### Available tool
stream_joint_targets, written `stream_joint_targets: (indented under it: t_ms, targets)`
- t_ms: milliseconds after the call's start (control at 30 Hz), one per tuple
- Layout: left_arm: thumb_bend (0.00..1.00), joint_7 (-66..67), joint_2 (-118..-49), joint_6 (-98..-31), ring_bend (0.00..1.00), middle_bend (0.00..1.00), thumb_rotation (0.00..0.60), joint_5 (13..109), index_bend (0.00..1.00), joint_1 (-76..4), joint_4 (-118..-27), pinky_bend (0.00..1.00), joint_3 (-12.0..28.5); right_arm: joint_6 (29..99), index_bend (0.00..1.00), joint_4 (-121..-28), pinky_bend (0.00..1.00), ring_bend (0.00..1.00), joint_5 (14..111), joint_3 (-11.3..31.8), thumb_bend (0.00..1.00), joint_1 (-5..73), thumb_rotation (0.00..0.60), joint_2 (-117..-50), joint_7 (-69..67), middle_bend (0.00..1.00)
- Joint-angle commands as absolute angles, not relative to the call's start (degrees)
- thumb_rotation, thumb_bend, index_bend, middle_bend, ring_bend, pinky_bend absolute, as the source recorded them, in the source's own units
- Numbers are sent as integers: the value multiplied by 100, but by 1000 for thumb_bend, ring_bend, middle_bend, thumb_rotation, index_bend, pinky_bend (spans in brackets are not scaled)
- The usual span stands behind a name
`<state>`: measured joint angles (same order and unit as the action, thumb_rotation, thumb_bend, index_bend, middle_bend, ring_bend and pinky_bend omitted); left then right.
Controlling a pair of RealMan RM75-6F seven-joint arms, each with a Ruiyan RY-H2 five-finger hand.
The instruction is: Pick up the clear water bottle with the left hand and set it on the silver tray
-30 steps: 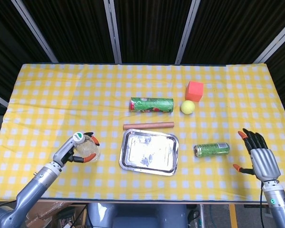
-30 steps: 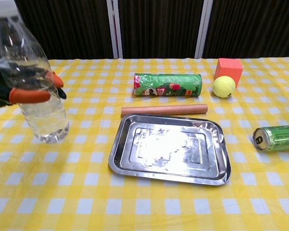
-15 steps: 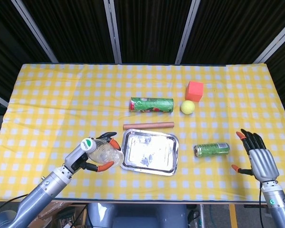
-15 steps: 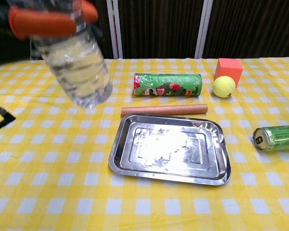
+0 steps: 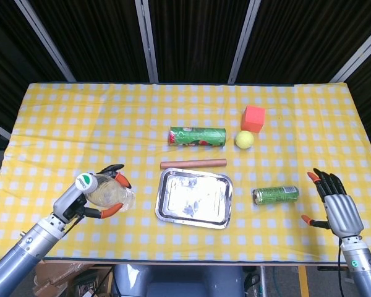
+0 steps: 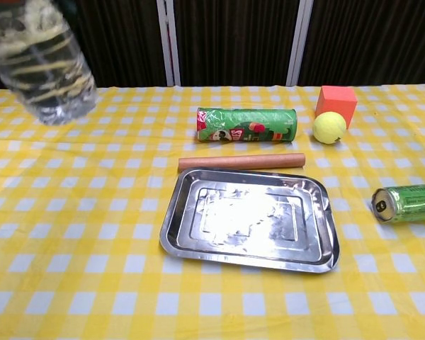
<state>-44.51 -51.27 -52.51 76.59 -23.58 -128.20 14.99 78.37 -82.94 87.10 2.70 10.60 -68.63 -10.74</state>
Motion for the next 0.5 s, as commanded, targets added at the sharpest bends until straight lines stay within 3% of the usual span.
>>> stream_joint_targets:
  t_ms: [33,300,500]
  targets:
    - [454,-4838,-5883,-5042,82,553,600,7701,613,-2273,-11560,23,1012,7807,10,-8279,0,0,8686,271,49,1067,600,-6881,-1043,0]
    - [454,-5581,-6566,-5713,82,557,600,8170,615,-2072,-10679,23,977,7763,9,-8278,0,0,8706,252,50,1093,600,-6918,-993,0]
    - [455,-4836,-7137,-5636,82,561,600,8159,621,-2471,-10808,23,1119,7709,10,-8264,0,0,8712,236,49,1121,600,-6965,-913,0]
